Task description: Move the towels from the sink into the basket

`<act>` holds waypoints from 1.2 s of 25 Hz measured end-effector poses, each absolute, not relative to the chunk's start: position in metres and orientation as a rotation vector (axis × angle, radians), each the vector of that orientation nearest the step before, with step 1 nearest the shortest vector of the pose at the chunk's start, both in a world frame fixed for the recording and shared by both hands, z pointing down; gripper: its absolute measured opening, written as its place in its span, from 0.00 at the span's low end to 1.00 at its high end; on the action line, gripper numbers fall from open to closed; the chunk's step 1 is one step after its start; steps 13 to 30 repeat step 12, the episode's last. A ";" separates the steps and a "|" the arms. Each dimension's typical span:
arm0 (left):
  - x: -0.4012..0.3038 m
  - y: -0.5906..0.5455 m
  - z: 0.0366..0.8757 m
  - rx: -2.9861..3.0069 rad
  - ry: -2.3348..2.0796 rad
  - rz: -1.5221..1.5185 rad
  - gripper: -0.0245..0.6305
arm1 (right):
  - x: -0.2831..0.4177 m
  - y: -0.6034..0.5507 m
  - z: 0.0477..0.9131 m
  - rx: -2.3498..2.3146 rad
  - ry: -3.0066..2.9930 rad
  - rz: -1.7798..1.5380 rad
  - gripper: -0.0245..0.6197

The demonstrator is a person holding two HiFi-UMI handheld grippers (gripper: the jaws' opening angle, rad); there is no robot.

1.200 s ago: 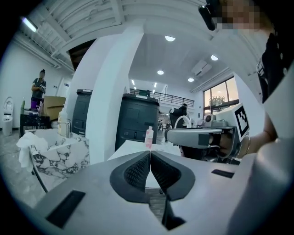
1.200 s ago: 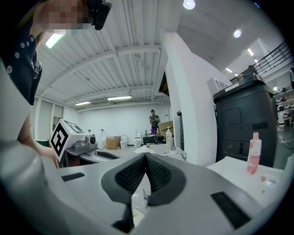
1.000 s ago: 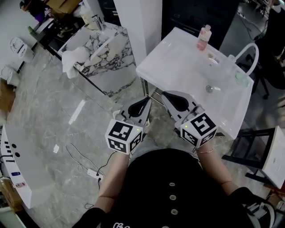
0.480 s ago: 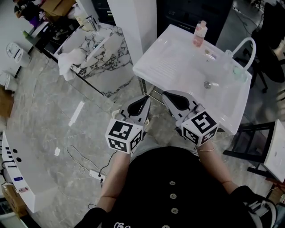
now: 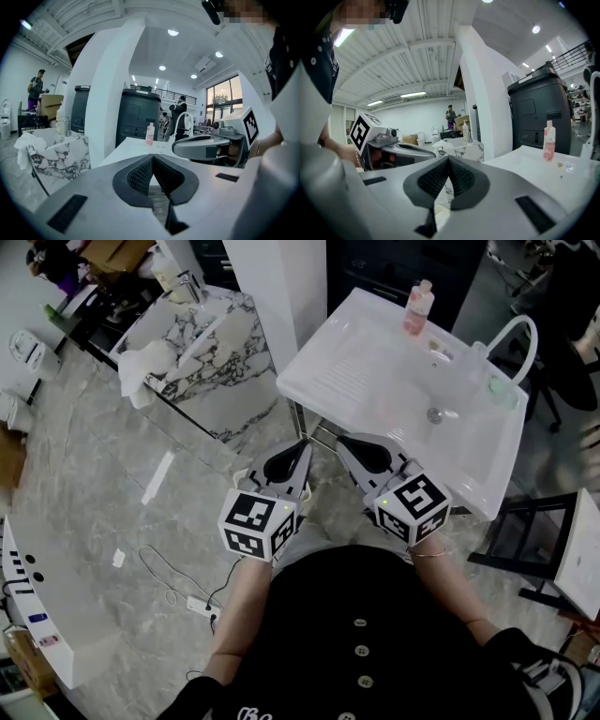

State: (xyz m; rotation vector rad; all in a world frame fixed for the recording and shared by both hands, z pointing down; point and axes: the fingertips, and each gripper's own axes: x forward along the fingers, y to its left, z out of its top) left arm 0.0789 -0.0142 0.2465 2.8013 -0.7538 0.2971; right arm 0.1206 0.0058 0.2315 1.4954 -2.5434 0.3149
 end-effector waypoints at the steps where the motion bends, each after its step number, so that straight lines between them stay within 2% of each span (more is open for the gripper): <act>1: 0.078 -0.014 0.248 2.799 -0.756 0.298 0.06 | 0.120 0.006 0.233 1.491 -2.543 0.316 0.05; 30: 0.070 -0.020 0.247 2.785 -0.755 0.292 0.06 | 0.104 -0.003 0.231 1.446 -2.557 0.303 0.05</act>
